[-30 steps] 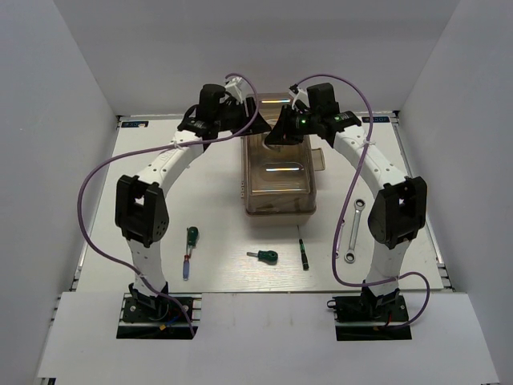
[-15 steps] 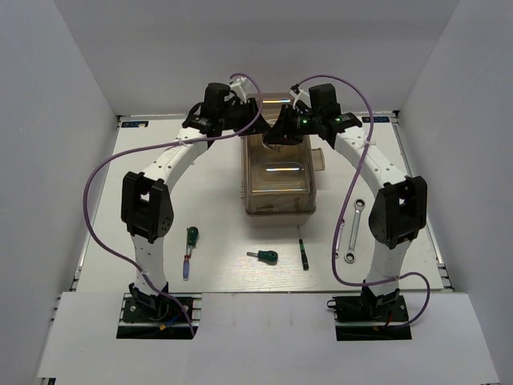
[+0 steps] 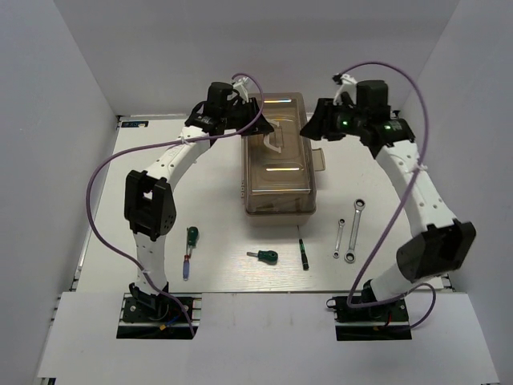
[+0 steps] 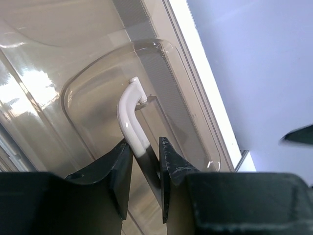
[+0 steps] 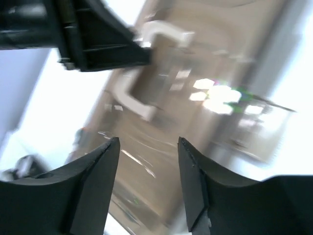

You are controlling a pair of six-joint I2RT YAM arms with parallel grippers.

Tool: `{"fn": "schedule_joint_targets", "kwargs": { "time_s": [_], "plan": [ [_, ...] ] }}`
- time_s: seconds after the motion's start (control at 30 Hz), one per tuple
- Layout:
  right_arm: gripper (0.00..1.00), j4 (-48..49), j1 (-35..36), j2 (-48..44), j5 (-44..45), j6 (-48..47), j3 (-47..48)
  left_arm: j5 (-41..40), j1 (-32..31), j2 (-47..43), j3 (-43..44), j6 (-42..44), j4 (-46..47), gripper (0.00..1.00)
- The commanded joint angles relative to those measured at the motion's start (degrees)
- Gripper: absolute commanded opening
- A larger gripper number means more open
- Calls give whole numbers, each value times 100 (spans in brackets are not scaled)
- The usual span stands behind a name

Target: Sort the tools into containers

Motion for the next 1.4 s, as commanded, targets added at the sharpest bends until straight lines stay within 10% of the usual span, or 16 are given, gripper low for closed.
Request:
{"fn": "schedule_joint_targets", "kwargs": {
  "time_s": [0.0,0.4,0.7,0.87,0.97,1.37],
  "plan": [
    [60,-422,-291,-224,1146,-519,-206,142,-128,78,140,218,-183,27],
    [66,-343,-1345,1330,-71,-334,-452,142,-128,184,535,218,-508,0],
    [65,7,-1469,2368,-809,-132,-144,142,-128,131,640,218,-562,0],
    [42,280,-1530,2721,-1213,130,-249,73,-128,183,965,165,-728,0],
    [3,580,-1609,2703,-1460,272,-408,10,-59,114,1176,25,-808,0],
    [0,870,-2260,2545,-1047,378,-109,-647,750,-571,1485,200,-1580,0]
  ]
}}
